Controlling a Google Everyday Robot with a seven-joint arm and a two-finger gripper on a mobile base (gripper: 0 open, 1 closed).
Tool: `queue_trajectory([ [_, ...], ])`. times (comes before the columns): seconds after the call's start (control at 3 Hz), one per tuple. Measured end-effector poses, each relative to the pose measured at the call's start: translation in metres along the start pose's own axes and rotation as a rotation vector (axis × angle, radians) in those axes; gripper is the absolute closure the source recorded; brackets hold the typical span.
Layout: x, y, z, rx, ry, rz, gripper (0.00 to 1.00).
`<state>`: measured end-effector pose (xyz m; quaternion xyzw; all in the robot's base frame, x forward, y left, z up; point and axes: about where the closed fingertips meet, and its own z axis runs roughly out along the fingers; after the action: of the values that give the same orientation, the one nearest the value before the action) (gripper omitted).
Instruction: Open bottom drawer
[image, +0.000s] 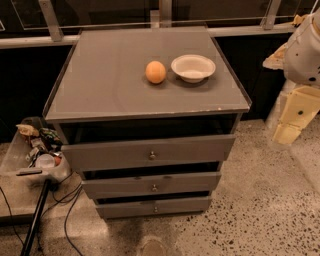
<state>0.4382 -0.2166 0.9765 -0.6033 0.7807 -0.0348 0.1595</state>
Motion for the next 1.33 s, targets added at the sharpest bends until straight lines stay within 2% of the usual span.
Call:
queue_trajectory([
  [0.67, 0.004, 0.005, 0.000, 0.008, -0.016, -0.017, 0.00],
  [1.0, 0.012, 0.017, 0.020, -0.021, -0.091, -0.010, 0.00],
  [1.33, 0.018, 0.034, 0.051, -0.063, -0.228, 0.017, 0.00],
])
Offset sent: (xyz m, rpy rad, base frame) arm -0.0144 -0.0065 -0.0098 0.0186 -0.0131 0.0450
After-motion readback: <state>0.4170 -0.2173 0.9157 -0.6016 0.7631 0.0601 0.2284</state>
